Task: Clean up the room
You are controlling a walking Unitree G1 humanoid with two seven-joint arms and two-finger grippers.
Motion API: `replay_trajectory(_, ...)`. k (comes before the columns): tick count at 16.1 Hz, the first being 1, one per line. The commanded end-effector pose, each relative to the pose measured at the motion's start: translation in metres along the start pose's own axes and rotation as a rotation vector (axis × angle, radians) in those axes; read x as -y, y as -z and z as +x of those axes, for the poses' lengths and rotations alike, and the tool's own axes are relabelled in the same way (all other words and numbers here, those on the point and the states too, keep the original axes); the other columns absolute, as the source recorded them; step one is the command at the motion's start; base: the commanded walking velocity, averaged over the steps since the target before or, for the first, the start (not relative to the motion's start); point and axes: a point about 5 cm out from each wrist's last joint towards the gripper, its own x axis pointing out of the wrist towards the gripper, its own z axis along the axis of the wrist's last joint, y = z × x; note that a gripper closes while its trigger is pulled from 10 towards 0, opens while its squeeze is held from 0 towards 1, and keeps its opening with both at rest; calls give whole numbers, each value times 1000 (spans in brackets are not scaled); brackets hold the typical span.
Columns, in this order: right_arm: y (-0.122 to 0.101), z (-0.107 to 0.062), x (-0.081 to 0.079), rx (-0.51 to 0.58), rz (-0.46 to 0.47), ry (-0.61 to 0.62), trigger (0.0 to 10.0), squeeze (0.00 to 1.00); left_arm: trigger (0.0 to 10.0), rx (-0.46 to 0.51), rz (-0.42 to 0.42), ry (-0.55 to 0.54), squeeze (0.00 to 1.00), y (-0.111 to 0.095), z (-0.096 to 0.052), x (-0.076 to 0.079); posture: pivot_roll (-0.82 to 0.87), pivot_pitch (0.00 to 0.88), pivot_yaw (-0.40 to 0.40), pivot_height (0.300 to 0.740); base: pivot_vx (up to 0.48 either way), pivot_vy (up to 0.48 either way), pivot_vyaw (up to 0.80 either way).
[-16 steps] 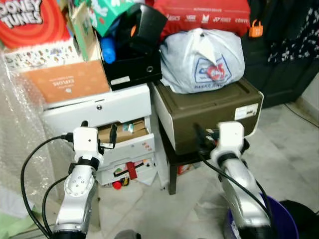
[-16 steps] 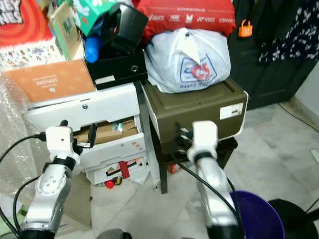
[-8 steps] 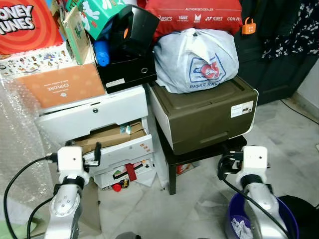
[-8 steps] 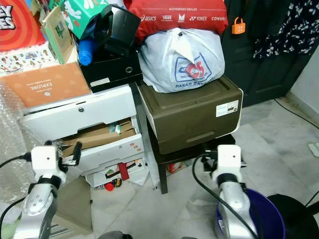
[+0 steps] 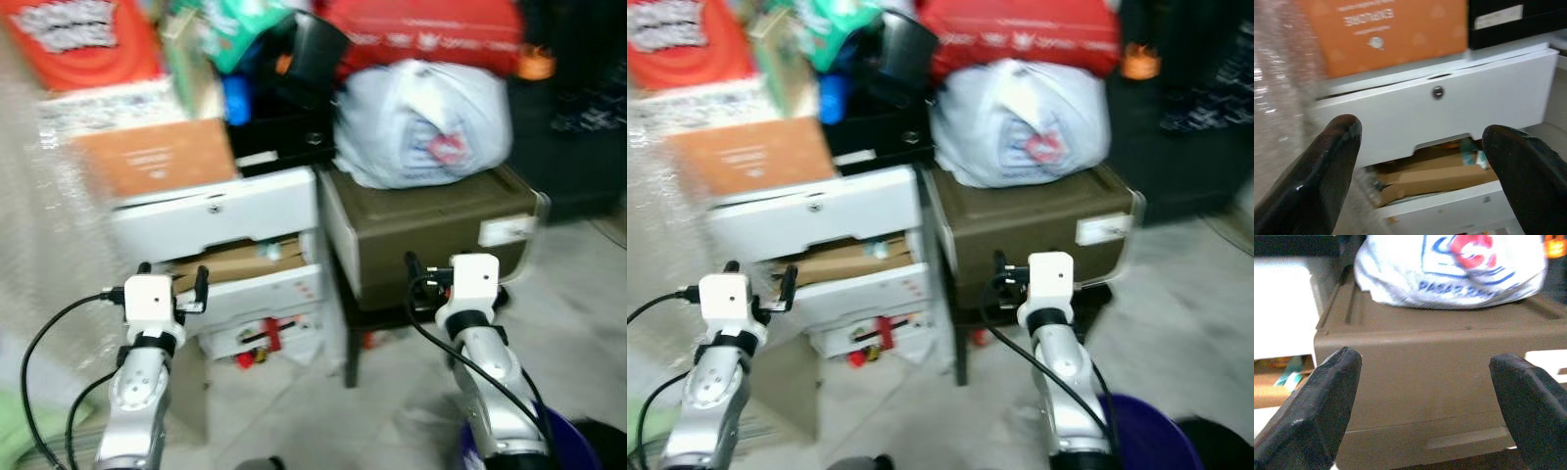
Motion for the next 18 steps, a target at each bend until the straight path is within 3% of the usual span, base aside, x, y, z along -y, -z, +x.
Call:
replay_trajectory(1,3,0,0,-14,7,-1,10000,0,10000,-8,12,-8,0,1,1,-2,-192,0,70,740,0,0,800)
replay_trajectory(10,3,4,7,-25,-16,2,10000,0,10000,-34,-6,-13,0,2,1,5,-174,0,50,740,0,0,800)
replay_trajectory(15,-1,19,-12,-22,-29,-128,10000,0,10000,-20,-19,-94,0,3,-13,7,-70,0,-64,740,0,0,0)
replay_trajectory(18,-6,28,-23,-10,-36,-178,10000,0,10000,-21,-17,-139,0,5,-18,4,-45,0,-88,740,0,0,0)
